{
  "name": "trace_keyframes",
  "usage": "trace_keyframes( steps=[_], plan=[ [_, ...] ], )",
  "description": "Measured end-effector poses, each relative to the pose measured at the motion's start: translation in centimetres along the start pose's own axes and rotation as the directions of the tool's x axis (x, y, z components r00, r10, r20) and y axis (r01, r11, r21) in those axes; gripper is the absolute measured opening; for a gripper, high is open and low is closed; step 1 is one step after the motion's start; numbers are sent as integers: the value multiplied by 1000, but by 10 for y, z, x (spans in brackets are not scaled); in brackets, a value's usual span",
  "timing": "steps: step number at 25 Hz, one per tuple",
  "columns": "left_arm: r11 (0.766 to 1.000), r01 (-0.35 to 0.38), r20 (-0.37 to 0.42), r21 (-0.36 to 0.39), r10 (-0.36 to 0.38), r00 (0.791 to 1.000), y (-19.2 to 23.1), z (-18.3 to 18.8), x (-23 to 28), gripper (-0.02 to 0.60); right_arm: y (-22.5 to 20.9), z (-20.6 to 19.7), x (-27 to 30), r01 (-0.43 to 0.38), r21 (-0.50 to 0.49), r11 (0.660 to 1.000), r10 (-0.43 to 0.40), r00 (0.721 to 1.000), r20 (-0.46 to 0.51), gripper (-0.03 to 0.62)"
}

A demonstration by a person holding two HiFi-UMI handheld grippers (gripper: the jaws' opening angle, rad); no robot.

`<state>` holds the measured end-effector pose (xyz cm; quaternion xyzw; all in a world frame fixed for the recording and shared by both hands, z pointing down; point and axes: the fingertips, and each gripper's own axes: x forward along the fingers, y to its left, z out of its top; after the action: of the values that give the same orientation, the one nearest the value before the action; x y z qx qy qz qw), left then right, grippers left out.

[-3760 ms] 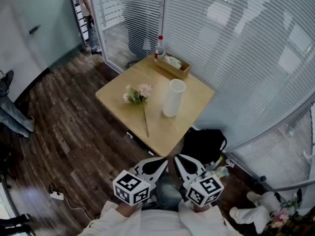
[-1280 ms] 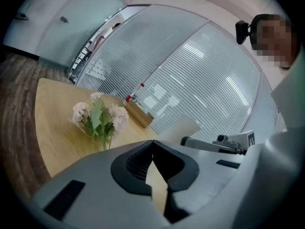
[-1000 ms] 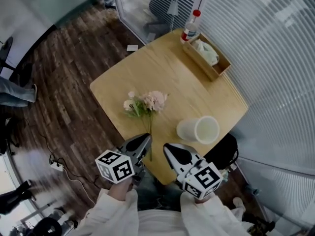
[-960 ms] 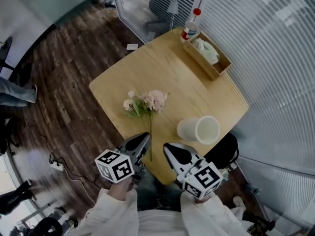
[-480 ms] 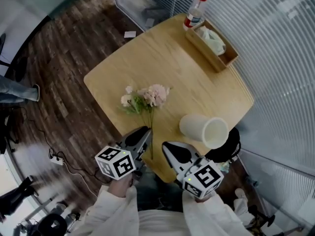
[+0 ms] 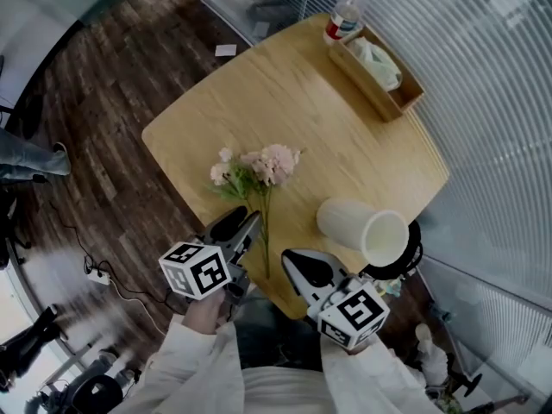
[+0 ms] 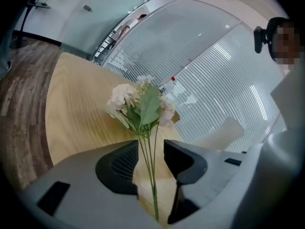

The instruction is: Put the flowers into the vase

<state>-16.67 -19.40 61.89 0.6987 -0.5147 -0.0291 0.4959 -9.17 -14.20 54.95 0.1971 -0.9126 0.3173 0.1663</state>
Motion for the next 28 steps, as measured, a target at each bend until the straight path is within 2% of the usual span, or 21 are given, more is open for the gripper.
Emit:
trace_keyframes(
  steps=[7,15,19,25,28],
  plan=[
    [998,30,-46,-61,-32,998,6,1,17,156,-2,0,0,2,8,1000,-2,1000,-1,14],
    [991,69,-56,-111,-76,996,3,6,29,156,-5,-2,-1,20,23,1000,-20,1000,-4,14],
    [986,84,-97,-143,-98,990,3,1,36,155,-7,-2,-1,19,39,999,-19,1000,1,14],
    [981,106,-70,-165,-119,990,2,6,42,152,-10,-7,-2,26,51,998,-26,1000,0,14],
    [983,95,-65,-155,-106,992,3,5,39,104,-8,-7,-6,30,51,998,-30,1000,7,13]
  ],
)
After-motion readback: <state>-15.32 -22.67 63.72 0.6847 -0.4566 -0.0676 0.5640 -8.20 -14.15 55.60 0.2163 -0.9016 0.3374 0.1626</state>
